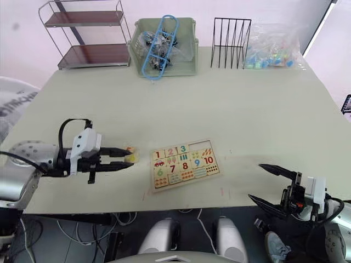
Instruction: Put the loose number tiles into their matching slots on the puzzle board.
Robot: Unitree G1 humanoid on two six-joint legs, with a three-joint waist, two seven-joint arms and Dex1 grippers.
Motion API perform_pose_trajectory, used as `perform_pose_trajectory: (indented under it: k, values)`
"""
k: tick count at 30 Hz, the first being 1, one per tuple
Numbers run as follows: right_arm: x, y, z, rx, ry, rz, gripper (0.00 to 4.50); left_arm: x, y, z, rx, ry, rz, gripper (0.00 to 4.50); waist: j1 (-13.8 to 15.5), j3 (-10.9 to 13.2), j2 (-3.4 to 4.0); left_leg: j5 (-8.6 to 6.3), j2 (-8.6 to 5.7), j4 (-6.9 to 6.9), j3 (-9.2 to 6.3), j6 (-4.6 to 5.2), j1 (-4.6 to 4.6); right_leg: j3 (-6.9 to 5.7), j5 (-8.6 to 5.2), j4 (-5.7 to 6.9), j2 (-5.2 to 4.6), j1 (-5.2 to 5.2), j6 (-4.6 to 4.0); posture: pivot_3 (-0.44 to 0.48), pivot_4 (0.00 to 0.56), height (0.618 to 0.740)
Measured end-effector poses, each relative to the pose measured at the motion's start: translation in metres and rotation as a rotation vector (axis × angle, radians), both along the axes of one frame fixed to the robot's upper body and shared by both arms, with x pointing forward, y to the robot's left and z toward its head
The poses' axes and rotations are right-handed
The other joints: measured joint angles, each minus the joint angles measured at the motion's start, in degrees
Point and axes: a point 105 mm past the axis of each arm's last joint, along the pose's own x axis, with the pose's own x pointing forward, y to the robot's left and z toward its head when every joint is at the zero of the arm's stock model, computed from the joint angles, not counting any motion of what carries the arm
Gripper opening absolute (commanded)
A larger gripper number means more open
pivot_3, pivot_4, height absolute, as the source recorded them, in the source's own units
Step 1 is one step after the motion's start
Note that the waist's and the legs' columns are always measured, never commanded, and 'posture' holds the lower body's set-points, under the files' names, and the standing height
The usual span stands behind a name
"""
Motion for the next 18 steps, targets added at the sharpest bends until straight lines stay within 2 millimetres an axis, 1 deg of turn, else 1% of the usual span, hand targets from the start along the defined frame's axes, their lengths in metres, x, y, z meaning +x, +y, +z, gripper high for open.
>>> perform_pose_trajectory:
  k: [3,6,8,10,13,18]
  values:
    - [-0.002,-0.001,0.0,0.001,0.0,-0.015,4.5,0.011,-0.01,0.011,0.015,-0.002,-0.002,0.97,-0.05,0.0,0.0,0.0,-0.01,0.0,-0.01,0.0,-0.01,0.03,0.08,-0.01,0.02,0.0,0.14,0.0,0.15,0.74]
    - [-0.004,0.0,0.0,0.003,0.002,-0.026,4.5,0.018,-0.021,0.017,0.045,0.012,-0.022,0.97,-0.12,0.01,-0.01,0.0,-0.02,-0.01,-0.03,0.0,-0.04,0.03,0.09,-0.02,0.06,0.0,0.17,0.0,0.15,0.74]
    - [-0.005,0.001,0.001,0.005,-0.003,-0.031,4.5,0.022,-0.035,0.024,0.019,0.041,-0.05,0.97,-0.14,0.01,-0.01,0.0,-0.03,0.0,-0.05,0.0,-0.06,0.05,0.1,-0.01,0.08,-0.02,0.19,0.0,0.15,0.74]
    - [-0.005,0.001,0.001,0.009,-0.01,-0.039,4.5,0.028,-0.057,0.029,-0.016,0.057,-0.092,0.97,0.0,0.01,-0.01,0.0,-0.08,0.03,-0.13,0.0,-0.11,0.07,0.11,-0.01,0.12,-0.01,0.2,0.0,0.15,0.74]
    - [-0.005,0.002,0.002,0.018,-0.018,-0.052,4.5,0.031,-0.078,0.027,-0.033,0.094,-0.133,0.97,-0.05,0.01,-0.01,0.0,-0.1,0.06,-0.16,0.0,-0.14,0.19,0.11,-0.02,0.2,-0.01,0.21,0.0,0.15,0.74]
    - [-0.009,0.002,0.0,0.02,-0.004,-0.072,4.5,0.043,-0.098,0.028,0.002,0.083,-0.143,0.97,-0.21,0.02,-0.02,0.0,-0.08,0.06,-0.23,0.0,-0.17,0.18,0.11,-0.01,0.28,-0.02,0.2,0.0,0.15,0.74]
